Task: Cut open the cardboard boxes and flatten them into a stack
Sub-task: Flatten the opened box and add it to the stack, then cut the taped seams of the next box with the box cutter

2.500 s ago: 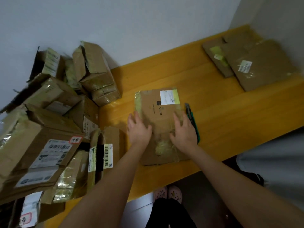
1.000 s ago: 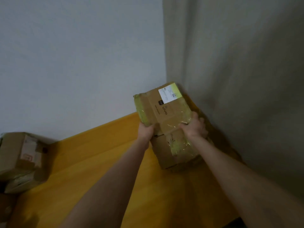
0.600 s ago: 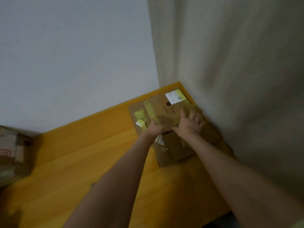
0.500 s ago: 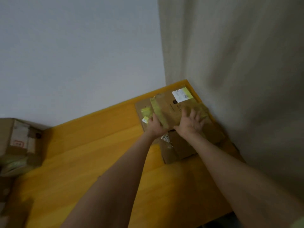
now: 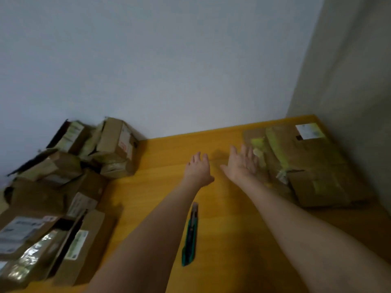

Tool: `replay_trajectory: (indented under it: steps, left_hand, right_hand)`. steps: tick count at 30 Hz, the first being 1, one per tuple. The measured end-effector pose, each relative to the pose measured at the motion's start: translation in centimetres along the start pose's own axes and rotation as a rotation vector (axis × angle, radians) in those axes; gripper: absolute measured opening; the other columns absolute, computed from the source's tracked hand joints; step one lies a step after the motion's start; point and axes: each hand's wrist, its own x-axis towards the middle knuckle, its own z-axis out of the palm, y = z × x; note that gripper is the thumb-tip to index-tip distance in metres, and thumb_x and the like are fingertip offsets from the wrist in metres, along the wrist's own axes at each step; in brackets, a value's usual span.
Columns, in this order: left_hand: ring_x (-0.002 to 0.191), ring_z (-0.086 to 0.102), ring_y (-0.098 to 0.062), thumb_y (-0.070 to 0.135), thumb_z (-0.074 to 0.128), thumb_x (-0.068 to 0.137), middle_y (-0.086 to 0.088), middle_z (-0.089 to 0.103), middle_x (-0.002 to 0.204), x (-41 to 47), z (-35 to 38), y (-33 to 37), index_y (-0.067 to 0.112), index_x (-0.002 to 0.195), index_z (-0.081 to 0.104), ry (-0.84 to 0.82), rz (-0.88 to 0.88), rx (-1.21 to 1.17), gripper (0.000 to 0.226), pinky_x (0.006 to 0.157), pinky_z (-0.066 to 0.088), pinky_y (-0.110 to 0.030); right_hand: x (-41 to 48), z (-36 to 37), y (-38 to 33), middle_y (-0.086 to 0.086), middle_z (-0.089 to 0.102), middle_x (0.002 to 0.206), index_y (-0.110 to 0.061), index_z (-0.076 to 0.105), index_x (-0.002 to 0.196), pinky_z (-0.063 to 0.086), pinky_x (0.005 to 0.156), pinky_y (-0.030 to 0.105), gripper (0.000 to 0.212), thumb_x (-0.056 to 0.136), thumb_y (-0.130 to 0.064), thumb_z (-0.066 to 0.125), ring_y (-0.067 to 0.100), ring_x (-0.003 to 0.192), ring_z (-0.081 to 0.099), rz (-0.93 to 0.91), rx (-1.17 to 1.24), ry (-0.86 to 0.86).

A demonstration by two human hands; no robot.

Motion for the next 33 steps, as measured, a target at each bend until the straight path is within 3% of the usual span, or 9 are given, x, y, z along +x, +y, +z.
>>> replay_trajectory:
  steps: [14, 26, 33]
  left_hand:
    - [0.146, 0.014, -0.03, 0.028, 0.06, 0.093, -0.014, 0.009, 0.158, -8.5, 1.9, -26.3, 0.009, 0.151, 0.018, -0.057, -0.007, -0.078, 0.074, 0.114, 0.027, -0.041]
    - [0.137, 0.032, -0.03, 0.028, 0.06, 0.092, -0.012, 0.024, 0.15, -15.1, 3.0, -34.6, 0.011, 0.145, 0.03, 0.042, -0.148, -0.17, 0.063, 0.106, 0.039, -0.044]
    - [0.131, 0.041, -0.035, 0.021, 0.051, 0.095, -0.022, 0.029, 0.148, -18.6, 6.0, -37.7, 0.004, 0.148, 0.022, -0.028, -0.313, -0.321, 0.063, 0.106, 0.04, -0.043]
  right_hand:
    - [-10.8, 13.2, -24.6, 0.01, 0.018, 0.152, -0.022, 0.031, 0.144, 0.021, 0.115, 0.043, 0.055, 0.094, -0.03, 0.054, 0.031, 0.144, 0.01, -0.023, 0.067, -0.079]
    - [-17.5, 17.4, -30.2, 0.012, 0.024, 0.149, -0.019, 0.033, 0.143, 0.029, 0.11, 0.04, 0.057, 0.093, -0.034, 0.056, 0.031, 0.139, 0.021, -0.077, 0.154, -0.146]
    - [-21.2, 21.7, -30.8, 0.016, 0.033, 0.148, -0.013, 0.032, 0.146, 0.037, 0.106, 0.038, 0.059, 0.096, -0.035, 0.054, 0.034, 0.134, 0.038, 0.129, 0.422, -0.358]
